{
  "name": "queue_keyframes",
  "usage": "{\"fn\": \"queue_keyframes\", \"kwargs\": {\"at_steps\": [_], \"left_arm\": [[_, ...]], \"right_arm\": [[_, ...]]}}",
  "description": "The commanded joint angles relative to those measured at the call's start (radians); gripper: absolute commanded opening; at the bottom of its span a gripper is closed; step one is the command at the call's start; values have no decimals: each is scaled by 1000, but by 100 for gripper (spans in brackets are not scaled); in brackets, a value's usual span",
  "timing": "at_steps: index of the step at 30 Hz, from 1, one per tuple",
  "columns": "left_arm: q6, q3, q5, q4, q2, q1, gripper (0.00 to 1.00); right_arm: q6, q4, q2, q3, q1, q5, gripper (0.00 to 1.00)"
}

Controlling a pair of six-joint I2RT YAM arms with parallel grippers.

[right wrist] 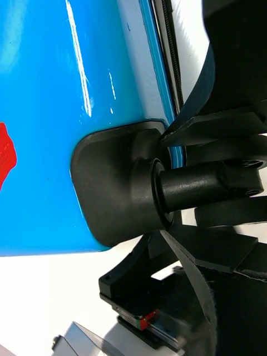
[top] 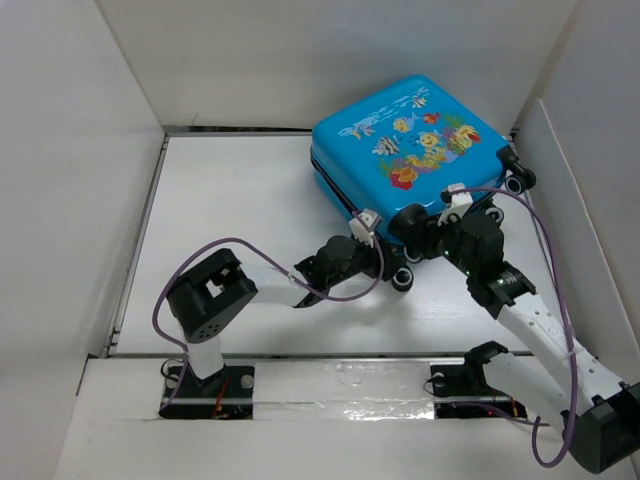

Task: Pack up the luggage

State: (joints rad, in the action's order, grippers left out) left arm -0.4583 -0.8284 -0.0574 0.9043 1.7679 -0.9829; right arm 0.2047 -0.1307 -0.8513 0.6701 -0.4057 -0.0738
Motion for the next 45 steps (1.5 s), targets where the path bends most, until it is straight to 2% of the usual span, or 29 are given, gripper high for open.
{"fn": "queue_keyframes", "kwargs": {"at_steps": [1, 4, 7, 12, 14, 17, 22, 26, 29, 36, 41, 44, 45], "left_arm": [[14, 6, 64, 96, -30, 23, 59], [4, -9, 18, 110, -10, 23, 60], [-14, -29, 24, 111, 14, 23, 50], [-66, -37, 132, 128, 31, 23, 21], [-86, -34, 168, 145, 31, 23, 15], [-103, -21, 218, 177, 22, 23, 0], [-92, -2, 222, 186, -4, 23, 0], [-45, 31, 266, 119, -51, 23, 0], [-7, 70, 333, 53, -102, 32, 0], [53, 100, 436, -48, -146, 78, 0], [55, 85, 438, -74, -160, 102, 0], [40, 101, 421, -90, -191, 102, 24], [32, 113, 427, -88, -208, 102, 40]], "right_arm": [[30, 42, 17, -12, 5, -14, 48], [30, 43, 6, -14, 15, -26, 48], [30, 49, 6, -17, 15, -44, 48], [27, 40, 12, -15, 15, -60, 39], [25, 34, 18, -17, 15, -58, 35], [29, 34, 34, -23, 15, -64, 33], [36, 36, 47, -27, 15, -57, 27], [29, 0, 38, -20, 15, -8, 5], [35, -15, 61, -21, 15, 54, 0], [36, -24, 86, -20, 15, 69, 0], [35, 6, 58, -17, 5, 0, 0], [41, 29, 29, -3, -51, 14, 0], [45, 39, 21, 3, -71, 22, 0]]}}
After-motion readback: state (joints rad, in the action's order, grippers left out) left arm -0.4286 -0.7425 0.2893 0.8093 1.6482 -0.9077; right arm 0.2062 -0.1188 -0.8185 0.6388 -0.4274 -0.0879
